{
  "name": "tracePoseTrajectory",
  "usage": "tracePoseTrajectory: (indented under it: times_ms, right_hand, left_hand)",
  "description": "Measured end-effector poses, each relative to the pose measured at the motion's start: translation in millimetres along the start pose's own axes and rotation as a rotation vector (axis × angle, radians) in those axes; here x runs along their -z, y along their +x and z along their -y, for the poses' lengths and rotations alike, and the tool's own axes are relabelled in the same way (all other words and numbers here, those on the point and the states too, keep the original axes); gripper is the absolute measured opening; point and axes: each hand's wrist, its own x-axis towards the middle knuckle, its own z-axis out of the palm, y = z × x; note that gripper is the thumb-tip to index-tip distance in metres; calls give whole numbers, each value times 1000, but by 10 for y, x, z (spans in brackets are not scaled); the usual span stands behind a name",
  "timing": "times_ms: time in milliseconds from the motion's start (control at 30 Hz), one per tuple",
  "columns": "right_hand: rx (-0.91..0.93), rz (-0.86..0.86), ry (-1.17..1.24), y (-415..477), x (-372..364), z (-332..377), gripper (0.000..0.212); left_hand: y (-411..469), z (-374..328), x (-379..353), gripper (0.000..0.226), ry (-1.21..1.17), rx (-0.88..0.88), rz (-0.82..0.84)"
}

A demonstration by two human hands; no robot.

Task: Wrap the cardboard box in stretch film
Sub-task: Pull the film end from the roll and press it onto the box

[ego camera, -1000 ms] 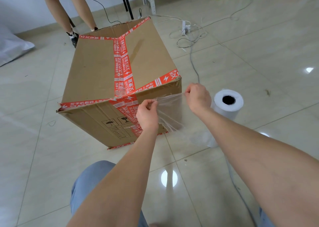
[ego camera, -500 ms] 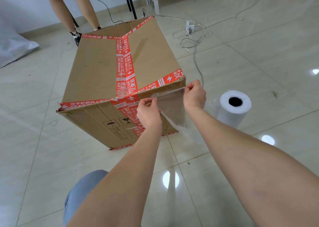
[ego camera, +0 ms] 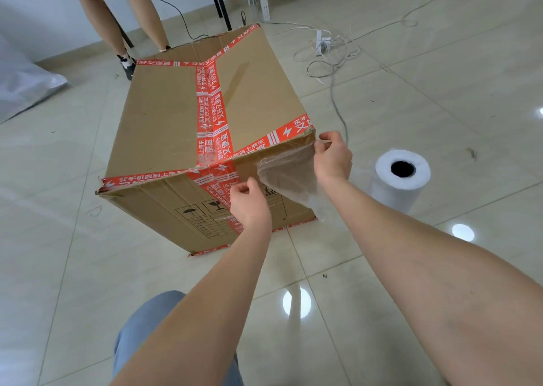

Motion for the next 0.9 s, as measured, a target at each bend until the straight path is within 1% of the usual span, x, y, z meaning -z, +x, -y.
tracePoseTrajectory:
  times_ms: [33, 67, 100, 133, 167, 200, 233, 267, 300, 367, 433, 500, 667, 733, 767, 833, 867, 900]
  right_hand:
    - [13, 2, -13, 3, 7, -1, 20]
    - [24, 5, -23, 7, 13, -3, 19]
    - [33, 7, -28, 10, 19, -4, 19]
    - [38, 8, -33, 10, 23, -1, 19]
    - [44, 4, -39, 11, 23, -1, 18]
    - [52, -2, -46, 8, 19, -4, 18]
    - [62, -8, -50, 7, 13, -11, 18]
    - [69, -11, -51, 7, 5, -19, 18]
    - [74, -13, -49, 12, -4, -27, 17]
    - [83, -15, -53, 31, -20, -42, 17]
    - [95, -16, -55, 48, -37, -48, 18]
    - [99, -16, -55, 54, -40, -47, 19]
    - [55, -8, -23, 59, -15, -78, 22]
    - [59, -26, -32, 58, 0, -94, 21]
    - [73, -54, -46, 49, 18, -103, 19]
    - [123, -118, -89, -19, 56, -144, 12]
    - [156, -117, -118, -80, 62, -193, 8]
    - [185, -89, -155, -165, 53, -260, 8]
  left_hand:
    - [-38, 51, 25, 13, 89, -96, 63]
    - [-65, 98, 45, 14, 250, -297, 147]
    - [-66, 128, 57, 16, 476, -597, 236]
    - [-40, 137, 40, 25, 721, -933, 323]
    - [9, 110, 5, 39, 985, -1236, 409]
    - [80, 52, -38, 52, 1234, -1469, 470]
    - [170, -10, -79, 58, 1435, -1641, 475]
    - [263, -69, -105, 61, 1577, -1768, 439]
    - [352, -119, -107, 62, 1697, -1854, 375]
    - [504, -172, -84, 63, 1936, -1978, 268]
    - [569, -212, -61, 64, 2032, -2040, 203]
    - [528, -227, -78, 65, 2043, -2087, 178]
    - [524, -150, -119, 73, 2019, -2190, 222]
    - [593, -211, -115, 70, 2027, -2178, 187]
    - [591, -233, -106, 69, 2031, -2155, 195]
    - [545, -228, -84, 68, 2050, -2118, 236]
    - [523, -181, -83, 68, 2045, -2120, 253]
    - [513, -135, -91, 68, 2033, -2129, 281]
